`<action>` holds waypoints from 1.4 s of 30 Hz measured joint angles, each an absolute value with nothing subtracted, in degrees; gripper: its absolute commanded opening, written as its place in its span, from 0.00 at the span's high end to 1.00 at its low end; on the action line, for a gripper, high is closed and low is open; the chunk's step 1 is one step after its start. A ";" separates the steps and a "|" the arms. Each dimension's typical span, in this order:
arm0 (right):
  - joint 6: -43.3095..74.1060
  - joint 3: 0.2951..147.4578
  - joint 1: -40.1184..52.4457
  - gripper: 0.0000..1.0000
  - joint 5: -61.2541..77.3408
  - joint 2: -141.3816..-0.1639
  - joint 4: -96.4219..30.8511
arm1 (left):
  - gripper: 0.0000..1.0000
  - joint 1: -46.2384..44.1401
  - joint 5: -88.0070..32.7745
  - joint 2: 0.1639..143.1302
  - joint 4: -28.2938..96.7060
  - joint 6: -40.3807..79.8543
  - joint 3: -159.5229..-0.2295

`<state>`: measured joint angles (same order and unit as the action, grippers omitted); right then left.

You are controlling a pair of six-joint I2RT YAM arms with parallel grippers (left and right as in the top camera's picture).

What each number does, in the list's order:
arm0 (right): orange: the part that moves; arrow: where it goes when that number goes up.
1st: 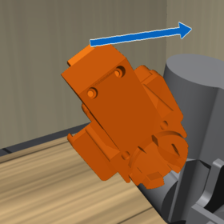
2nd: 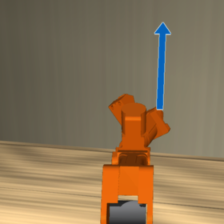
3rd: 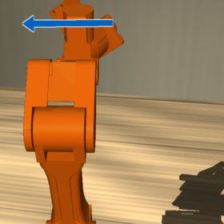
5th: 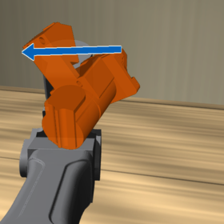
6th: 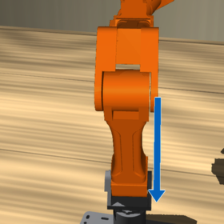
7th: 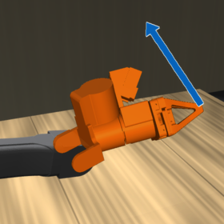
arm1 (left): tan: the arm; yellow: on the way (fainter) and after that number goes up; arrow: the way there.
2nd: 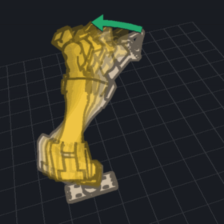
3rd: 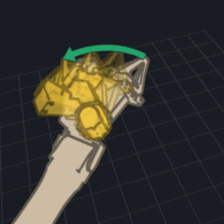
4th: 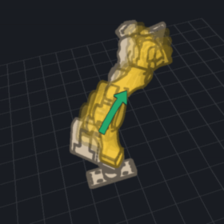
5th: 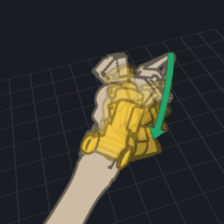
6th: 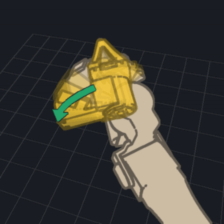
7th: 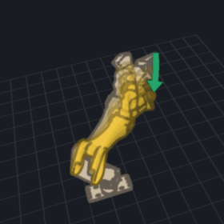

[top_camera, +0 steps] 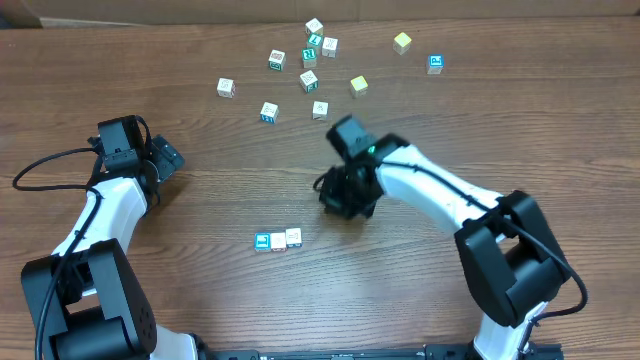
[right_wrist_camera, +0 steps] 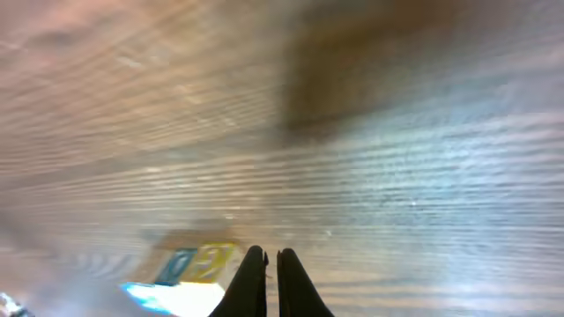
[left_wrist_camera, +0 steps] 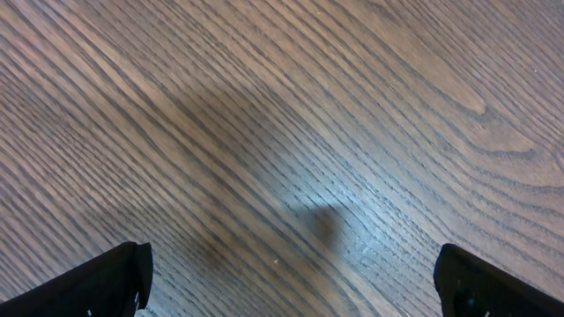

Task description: Form a horizontal line

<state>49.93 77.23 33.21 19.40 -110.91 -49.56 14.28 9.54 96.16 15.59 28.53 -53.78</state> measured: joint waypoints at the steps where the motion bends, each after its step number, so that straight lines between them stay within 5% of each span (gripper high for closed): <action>1: 48.18 79.68 32.56 0.96 19.00 -111.02 -51.88 | 0.00 14.28 9.52 96.16 15.59 28.53 -53.78; 8: 36.45 96.64 31.18 0.96 13.96 -111.18 -61.87 | 0.00 14.28 9.52 96.16 15.62 28.53 -53.78; 16: 28.69 98.54 34.89 0.96 11.53 -113.01 -63.26 | 0.00 14.28 9.52 96.16 15.62 28.53 -53.78; 42: 26.79 98.52 43.18 0.96 11.07 -126.65 -57.54 | 0.00 14.28 9.52 96.16 15.62 28.53 -53.78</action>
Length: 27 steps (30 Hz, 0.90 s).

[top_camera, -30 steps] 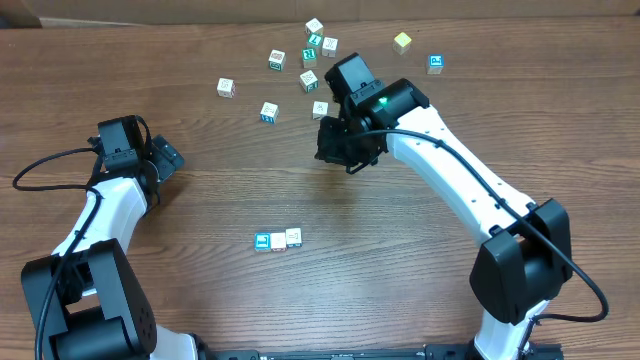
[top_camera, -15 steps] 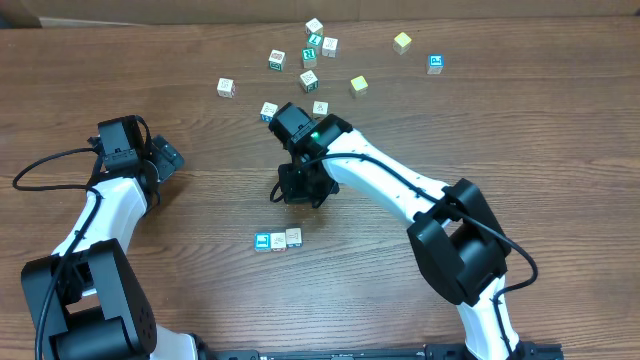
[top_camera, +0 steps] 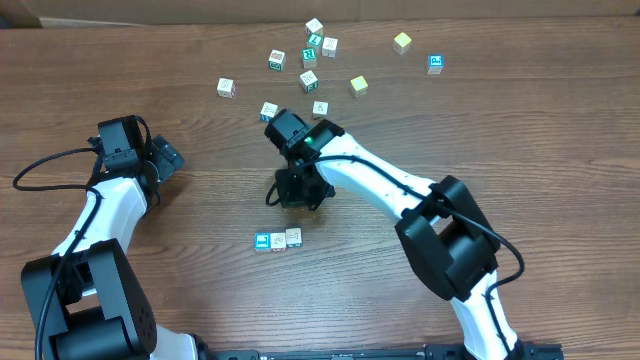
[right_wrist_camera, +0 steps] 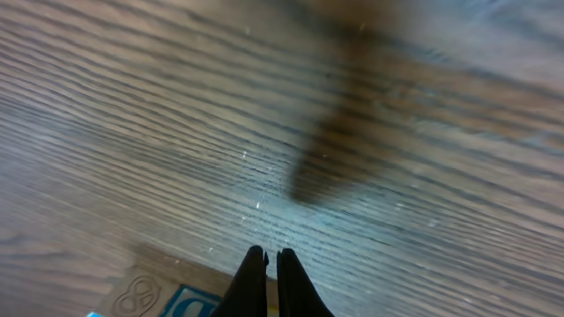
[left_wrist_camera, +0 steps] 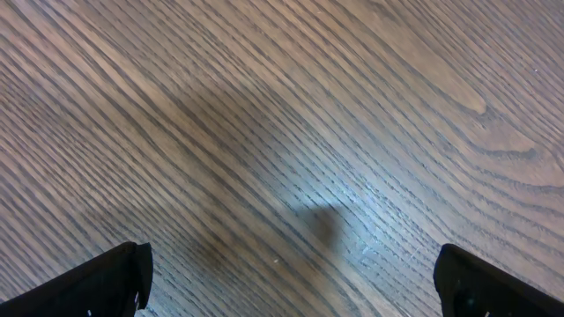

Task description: Form a horizontal line

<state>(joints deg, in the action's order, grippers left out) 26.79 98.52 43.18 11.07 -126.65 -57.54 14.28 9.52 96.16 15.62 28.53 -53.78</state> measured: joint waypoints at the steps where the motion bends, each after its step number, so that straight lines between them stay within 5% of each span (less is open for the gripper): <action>1: 26.98 98.52 43.48 0.96 11.09 -127.09 -57.49 | 0.00 14.28 9.52 96.16 15.62 28.53 -53.78; 27: 29.85 98.52 45.47 0.96 13.74 -128.01 -61.19 | 0.00 14.28 9.52 96.16 15.62 28.53 -53.78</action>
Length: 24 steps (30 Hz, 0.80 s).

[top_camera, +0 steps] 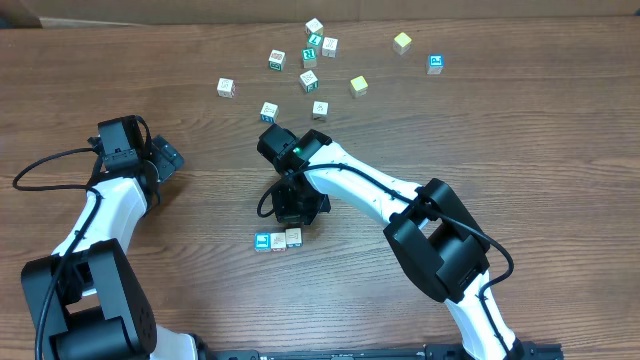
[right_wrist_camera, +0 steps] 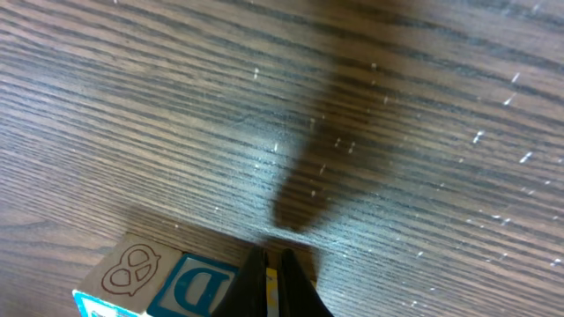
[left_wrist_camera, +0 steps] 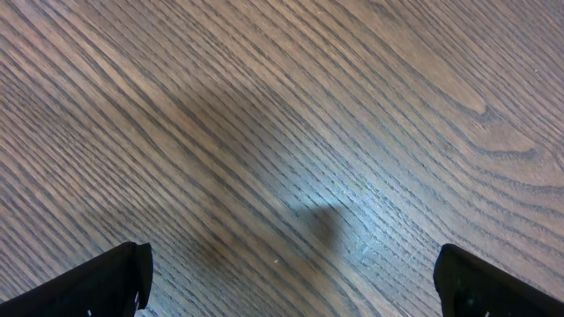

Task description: Form a horizontal line

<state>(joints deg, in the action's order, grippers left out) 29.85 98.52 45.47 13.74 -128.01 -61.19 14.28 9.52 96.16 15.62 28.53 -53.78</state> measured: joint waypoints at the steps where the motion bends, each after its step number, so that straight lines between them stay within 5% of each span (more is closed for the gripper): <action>1: 29.82 98.52 45.47 0.96 13.74 -128.01 -61.25 | 0.00 14.28 9.52 96.16 15.62 28.53 -53.78; 24: 30.00 98.52 45.54 0.96 16.29 -128.01 -62.74 | 0.00 14.28 9.52 96.16 15.62 28.53 -53.78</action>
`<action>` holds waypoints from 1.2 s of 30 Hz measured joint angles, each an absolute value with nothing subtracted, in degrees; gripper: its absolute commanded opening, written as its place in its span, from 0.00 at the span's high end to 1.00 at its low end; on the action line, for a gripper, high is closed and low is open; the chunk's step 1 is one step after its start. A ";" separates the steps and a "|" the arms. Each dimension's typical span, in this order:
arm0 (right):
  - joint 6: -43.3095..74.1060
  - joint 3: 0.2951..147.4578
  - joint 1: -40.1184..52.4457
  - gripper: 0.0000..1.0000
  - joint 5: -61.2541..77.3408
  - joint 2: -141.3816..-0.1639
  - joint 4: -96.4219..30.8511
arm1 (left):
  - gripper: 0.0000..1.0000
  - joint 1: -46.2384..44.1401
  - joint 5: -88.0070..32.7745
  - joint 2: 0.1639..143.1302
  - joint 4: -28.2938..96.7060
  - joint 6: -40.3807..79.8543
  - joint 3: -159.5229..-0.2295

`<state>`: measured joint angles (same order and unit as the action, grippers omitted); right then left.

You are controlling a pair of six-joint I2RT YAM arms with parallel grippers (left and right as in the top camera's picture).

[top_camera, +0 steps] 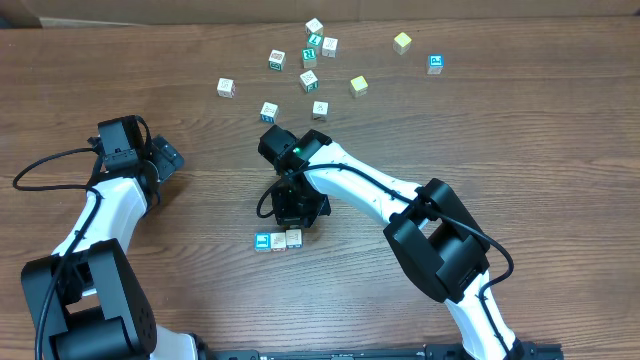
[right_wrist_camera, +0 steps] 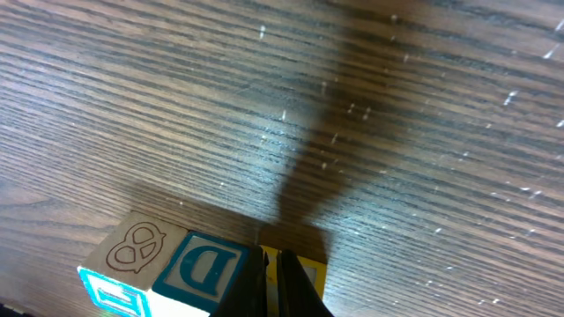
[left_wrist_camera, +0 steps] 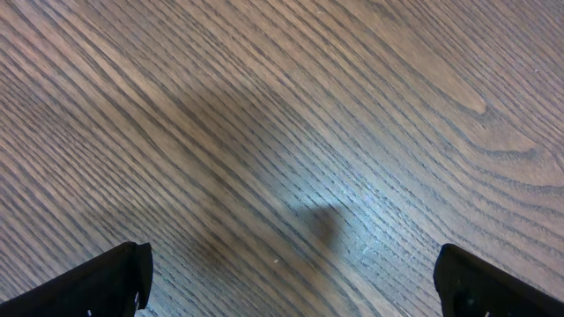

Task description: Form a horizontal line

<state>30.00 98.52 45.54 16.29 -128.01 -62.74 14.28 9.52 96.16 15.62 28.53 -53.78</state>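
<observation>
Three blocks lie side by side in a short row (top_camera: 278, 241) on the near-middle table. The right wrist view shows them as a pretzel block (right_wrist_camera: 137, 251), a blue D block (right_wrist_camera: 203, 269) and a yellow-edged block (right_wrist_camera: 308, 275). My right gripper (top_camera: 296, 222) is shut with nothing in it, and its closed tips (right_wrist_camera: 271, 264) lie over the yellow-edged block at the row's right end. Whether they touch it cannot be told. My left gripper (top_camera: 165, 157) stays far left, open over bare wood, with its fingers (left_wrist_camera: 115, 277) at the frame corners.
Several loose blocks lie scattered at the back of the table, among them a white one (top_camera: 226, 87), a blue-edged one (top_camera: 269, 111), a yellow one (top_camera: 358, 85) and a blue one (top_camera: 436, 64). A cable (top_camera: 50, 165) loops beside the left arm.
My right gripper, still shut, has shifted a little nearer the row; more of the D and yellow-edged blocks shows under its tips. The left arm and the blocks have not moved.
The shut right gripper was first right of the three-block row, out over mid table. Then it stood behind the row, farther left. Then it was low just behind the row's right end, and now its tips lie over the yellow-edged block. The row looks unchanged.
</observation>
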 measured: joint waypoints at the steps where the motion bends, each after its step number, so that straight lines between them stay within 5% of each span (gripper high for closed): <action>1: 30.02 98.52 45.60 0.96 16.34 -128.01 -62.78 | 0.00 14.28 9.52 96.16 15.62 28.53 -53.78; 19: 31.07 98.52 46.35 0.96 13.02 -128.01 -59.70 | 0.01 14.28 9.52 96.16 15.62 28.53 -53.78; 25: 31.81 98.52 44.93 0.64 10.66 -128.01 -58.06 | 0.01 14.28 9.52 96.16 15.62 28.53 -53.78; 36: 31.22 109.25 40.12 0.46 8.58 -129.19 -66.43 | 0.00 14.28 9.54 96.16 15.62 28.53 -53.78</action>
<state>31.22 109.25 40.12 8.58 -129.19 -66.43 14.28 9.54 96.16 15.62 28.53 -53.78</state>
